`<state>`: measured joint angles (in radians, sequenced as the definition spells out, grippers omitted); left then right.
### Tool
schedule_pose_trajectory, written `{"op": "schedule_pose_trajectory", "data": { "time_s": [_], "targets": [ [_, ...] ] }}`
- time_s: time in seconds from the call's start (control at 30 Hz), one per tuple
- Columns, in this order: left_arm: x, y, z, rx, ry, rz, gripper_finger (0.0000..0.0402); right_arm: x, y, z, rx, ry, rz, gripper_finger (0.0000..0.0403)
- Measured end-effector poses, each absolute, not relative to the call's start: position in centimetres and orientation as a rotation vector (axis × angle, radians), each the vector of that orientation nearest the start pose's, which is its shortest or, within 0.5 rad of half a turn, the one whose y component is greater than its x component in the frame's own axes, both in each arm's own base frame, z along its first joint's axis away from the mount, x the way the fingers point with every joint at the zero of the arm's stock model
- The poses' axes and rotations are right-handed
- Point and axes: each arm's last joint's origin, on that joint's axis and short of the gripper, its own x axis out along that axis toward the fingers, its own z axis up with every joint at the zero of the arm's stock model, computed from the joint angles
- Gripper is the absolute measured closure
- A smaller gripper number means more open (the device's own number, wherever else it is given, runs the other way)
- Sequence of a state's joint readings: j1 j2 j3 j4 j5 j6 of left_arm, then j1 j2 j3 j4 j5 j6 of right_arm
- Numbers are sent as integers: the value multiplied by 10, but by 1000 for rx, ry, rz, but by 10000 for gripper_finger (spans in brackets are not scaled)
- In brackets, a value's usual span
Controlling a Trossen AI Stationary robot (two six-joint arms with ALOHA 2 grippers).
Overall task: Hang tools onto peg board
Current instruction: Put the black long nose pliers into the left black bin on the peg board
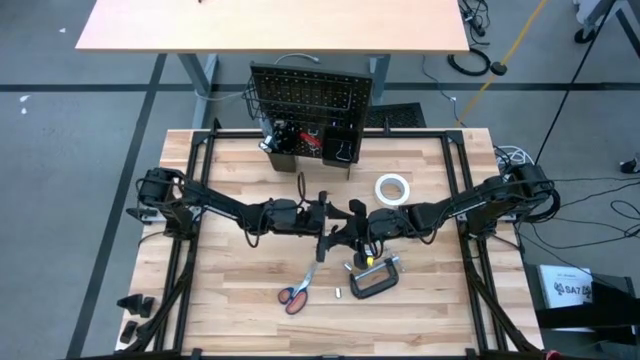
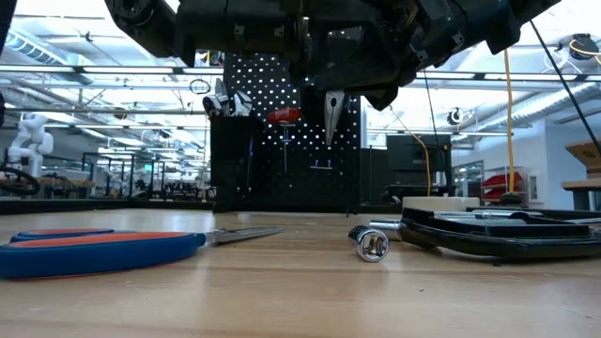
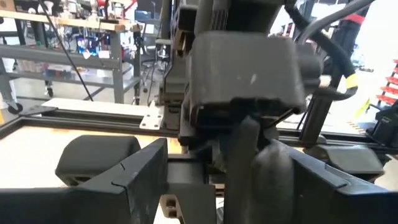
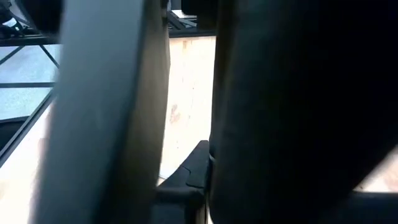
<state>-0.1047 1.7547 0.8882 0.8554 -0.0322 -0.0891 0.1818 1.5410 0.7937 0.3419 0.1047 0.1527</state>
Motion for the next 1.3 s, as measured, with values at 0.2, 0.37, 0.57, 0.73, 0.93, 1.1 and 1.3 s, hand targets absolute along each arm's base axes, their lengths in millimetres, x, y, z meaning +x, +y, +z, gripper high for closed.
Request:
{"op": "schedule_pose_trajectory", "data": {
  "time_s": [0.2, 0.37, 0.57, 0.73, 0.93, 1.1, 1.3],
  "targets": [
    [369, -38, 214, -66, -8, -73, 140, 316, 55, 206, 92, 414, 45, 377],
    [369, -39, 216, -63, -32, -106, 140, 316, 55, 206, 91, 417, 45, 377],
    [369, -39, 215, -53, -20, -112, 140, 316, 55, 206, 88, 417, 46, 377],
    [369, -40, 215, -44, -19, -115, 179, 316, 55, 206, 88, 417, 46, 377],
    [369, -40, 215, -40, -19, -122, 281, 316, 55, 206, 88, 417, 46, 377],
    [369, -40, 214, -26, -18, -123, 378, 316, 55, 205, 86, 422, 41, 377],
    [369, -40, 214, -21, -11, -100, 380, 316, 55, 205, 81, 422, 35, 358]
  ]
}}
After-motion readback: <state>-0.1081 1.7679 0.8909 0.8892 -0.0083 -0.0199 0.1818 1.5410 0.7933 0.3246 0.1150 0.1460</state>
